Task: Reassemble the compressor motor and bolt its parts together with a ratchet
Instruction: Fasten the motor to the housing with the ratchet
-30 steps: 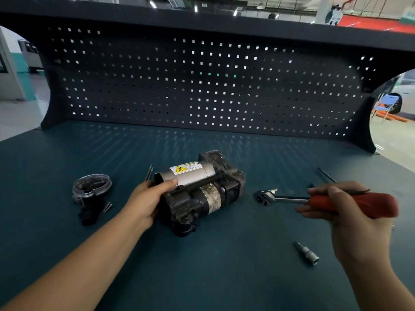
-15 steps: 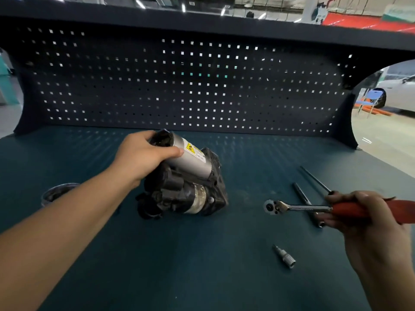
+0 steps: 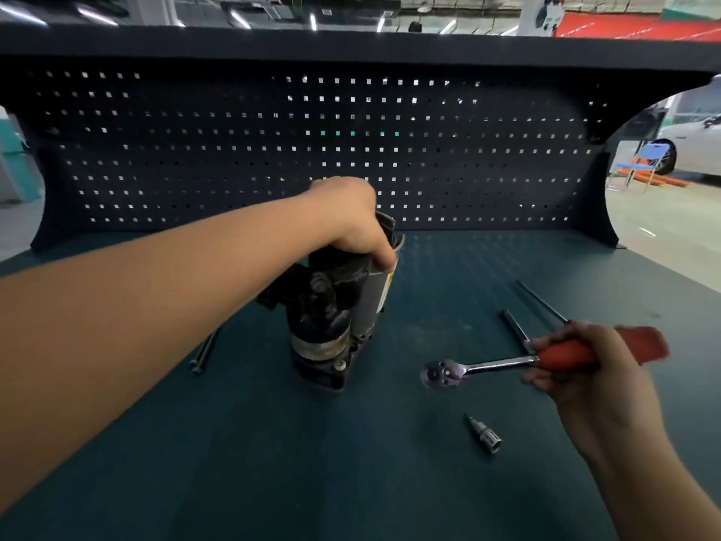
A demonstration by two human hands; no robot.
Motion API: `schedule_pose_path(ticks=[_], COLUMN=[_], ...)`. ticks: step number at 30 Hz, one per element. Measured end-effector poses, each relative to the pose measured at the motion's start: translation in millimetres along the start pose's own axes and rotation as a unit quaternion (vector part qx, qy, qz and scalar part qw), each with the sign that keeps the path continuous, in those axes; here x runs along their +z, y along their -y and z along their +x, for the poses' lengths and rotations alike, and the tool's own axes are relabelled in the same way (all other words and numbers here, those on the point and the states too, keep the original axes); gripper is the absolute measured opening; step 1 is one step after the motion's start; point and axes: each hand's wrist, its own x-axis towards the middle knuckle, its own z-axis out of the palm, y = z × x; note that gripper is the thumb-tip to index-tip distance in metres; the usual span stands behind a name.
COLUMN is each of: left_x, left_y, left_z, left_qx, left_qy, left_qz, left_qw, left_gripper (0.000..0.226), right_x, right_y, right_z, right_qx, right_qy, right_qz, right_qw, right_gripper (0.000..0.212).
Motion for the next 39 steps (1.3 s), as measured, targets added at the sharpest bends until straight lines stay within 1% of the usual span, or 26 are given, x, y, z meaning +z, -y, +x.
schedule_pose_path(ticks=[2, 3, 6, 8, 10, 12, 14, 17, 18, 19, 20, 21, 22, 23, 24, 25, 26, 27, 28, 29, 31, 32, 34, 36, 39], left_x=[2, 4, 7, 3, -2, -5, -6, -5, -5, -6, -7, -6, -2, 4, 14, 27, 41, 56, 69, 78, 78, 76, 69, 61, 43], left_y=[-8, -12, -18, -12, 0, 13, 24, 38, 42, 47, 51, 56, 61, 68, 72, 72, 68, 64, 60, 58, 60, 64, 76, 83, 82], left_z=[2, 3, 4, 5, 5, 5, 2, -6, -11, -16, -22, -30, -40, -52, -67, -82, -96, -104, -106, -102, -89, -84, -75, -67, -55], left_qx=[0.014, 0.021, 0.036, 0.031, 0.026, 0.030, 0.047, 0.081, 0.089, 0.099, 0.110, 0.116, 0.110, 0.094, 0.067, 0.038, 0.021, 0.015, 0.016, 0.020, 0.025, 0.033, 0.051, 0.084, 0.184], left_qy=[0.013, 0.018, 0.014, 0.018, 0.044, 0.072, 0.077, 0.043, 0.027, 0.007, -0.030, -0.091, -0.163, -0.231, -0.277, -0.291, -0.278, -0.248, -0.222, -0.213, -0.217, -0.213, -0.197, -0.190, -0.168], left_qz=[0.009, 0.010, 0.035, 0.033, -0.018, -0.067, -0.099, -0.134, -0.153, -0.176, -0.186, -0.175, -0.157, -0.154, -0.172, -0.207, -0.250, -0.279, -0.291, -0.299, -0.307, -0.300, -0.248, -0.152, -0.057], left_qw=[1.000, 1.000, 0.999, 0.999, 0.999, 0.995, 0.991, 0.987, 0.984, 0.979, 0.976, 0.974, 0.968, 0.956, 0.943, 0.933, 0.927, 0.928, 0.930, 0.930, 0.926, 0.929, 0.947, 0.966, 0.967], left_gripper=[0.069, 0.071, 0.072, 0.070, 0.067, 0.068, 0.068, 0.083, 0.082, 0.074, 0.065, 0.058, 0.056, 0.062, 0.074, 0.088, 0.099, 0.104, 0.101, 0.092, 0.080, 0.079, 0.085, 0.088, 0.087], right_x=[18, 32, 77, 99, 110, 116, 123, 133, 136, 137, 139, 140, 140, 141, 141, 141, 142, 143, 145, 146, 148, 148, 147, 146, 146], right_y=[-4, -5, -6, -6, -9, -13, -19, -23, -23, -23, -23, -23, -23, -23, -22, -22, -20, -20, -19, -18, -16, -15, -15, -18, -23], right_z=[7, 11, 24, 32, 37, 36, 35, 34, 33, 32, 30, 30, 29, 28, 27, 28, 27, 26, 25, 25, 25, 26, 27, 28, 30], right_qx=[-0.018, -0.024, -0.024, -0.033, -0.035, -0.038, -0.045, -0.055, -0.056, -0.059, -0.059, -0.058, -0.059, -0.061, -0.063, -0.065, -0.069, -0.074, -0.079, -0.083, -0.084, -0.080, -0.064, -0.049, -0.043], right_qy=[0.052, 0.094, 0.230, 0.271, 0.291, 0.307, 0.314, 0.300, 0.289, 0.280, 0.273, 0.268, 0.260, 0.250, 0.237, 0.222, 0.208, 0.198, 0.190, 0.185, 0.185, 0.190, 0.202, 0.210, 0.205], right_qz=[-0.074, -0.119, -0.235, -0.255, -0.241, -0.230, -0.229, -0.233, -0.239, -0.245, -0.248, -0.248, -0.249, -0.252, -0.258, -0.266, -0.276, -0.287, -0.298, -0.305, -0.310, -0.307, -0.290, -0.270, -0.265], right_qw=[0.996, 0.988, 0.944, 0.928, 0.925, 0.923, 0.920, 0.924, 0.925, 0.927, 0.928, 0.929, 0.931, 0.933, 0.935, 0.936, 0.936, 0.934, 0.932, 0.930, 0.929, 0.929, 0.933, 0.939, 0.941], right_gripper=[0.017, 0.014, 0.026, 0.024, 0.023, 0.013, 0.027, 0.042, 0.045, 0.048, 0.049, 0.048, 0.046, 0.044, 0.043, 0.044, 0.044, 0.045, 0.046, 0.047, 0.045, 0.042, 0.032, 0.023, 0.023])
